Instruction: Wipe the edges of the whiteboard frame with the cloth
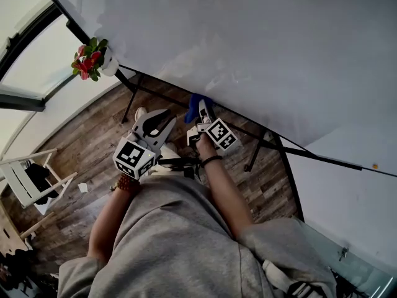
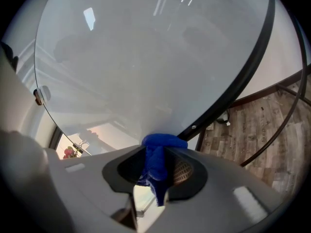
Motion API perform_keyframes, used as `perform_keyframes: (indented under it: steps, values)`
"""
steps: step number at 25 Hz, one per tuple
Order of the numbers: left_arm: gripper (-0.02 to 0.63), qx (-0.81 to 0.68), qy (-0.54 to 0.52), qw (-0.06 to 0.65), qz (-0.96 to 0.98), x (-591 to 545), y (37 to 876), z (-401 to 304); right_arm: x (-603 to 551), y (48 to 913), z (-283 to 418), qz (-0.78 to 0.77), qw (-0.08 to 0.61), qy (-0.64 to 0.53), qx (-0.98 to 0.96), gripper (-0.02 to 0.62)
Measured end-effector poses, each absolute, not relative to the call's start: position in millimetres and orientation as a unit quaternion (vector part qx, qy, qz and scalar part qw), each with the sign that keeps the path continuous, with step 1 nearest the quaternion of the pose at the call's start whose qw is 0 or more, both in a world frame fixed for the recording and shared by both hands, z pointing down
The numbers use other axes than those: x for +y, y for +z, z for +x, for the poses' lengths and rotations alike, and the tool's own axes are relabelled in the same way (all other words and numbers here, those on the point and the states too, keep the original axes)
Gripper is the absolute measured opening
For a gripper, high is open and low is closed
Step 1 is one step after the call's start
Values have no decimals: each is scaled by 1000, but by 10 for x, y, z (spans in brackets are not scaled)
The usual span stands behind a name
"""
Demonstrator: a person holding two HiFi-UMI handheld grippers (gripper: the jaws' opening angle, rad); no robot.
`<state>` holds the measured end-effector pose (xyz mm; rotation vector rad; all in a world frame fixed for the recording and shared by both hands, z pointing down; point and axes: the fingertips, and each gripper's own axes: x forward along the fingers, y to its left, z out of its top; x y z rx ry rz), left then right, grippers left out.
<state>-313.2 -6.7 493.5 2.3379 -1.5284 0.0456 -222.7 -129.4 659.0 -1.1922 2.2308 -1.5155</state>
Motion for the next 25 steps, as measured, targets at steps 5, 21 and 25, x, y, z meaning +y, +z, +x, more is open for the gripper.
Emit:
perform_keyframes:
  steps: [5, 21, 25]
  values:
    - [84, -561, 13, 177, 809, 6, 4978, -3334, -1264, 6606, -2504, -379, 100, -524, 757, 116]
    - [84, -607, 10, 178, 775, 131, 4973, -3831, -1227, 6555, -3027, -353, 108, -545, 752, 115]
    - [84, -613, 7, 180, 770, 106, 4992, -3941, -1219, 6570, -3172, -340, 100, -550, 756, 115]
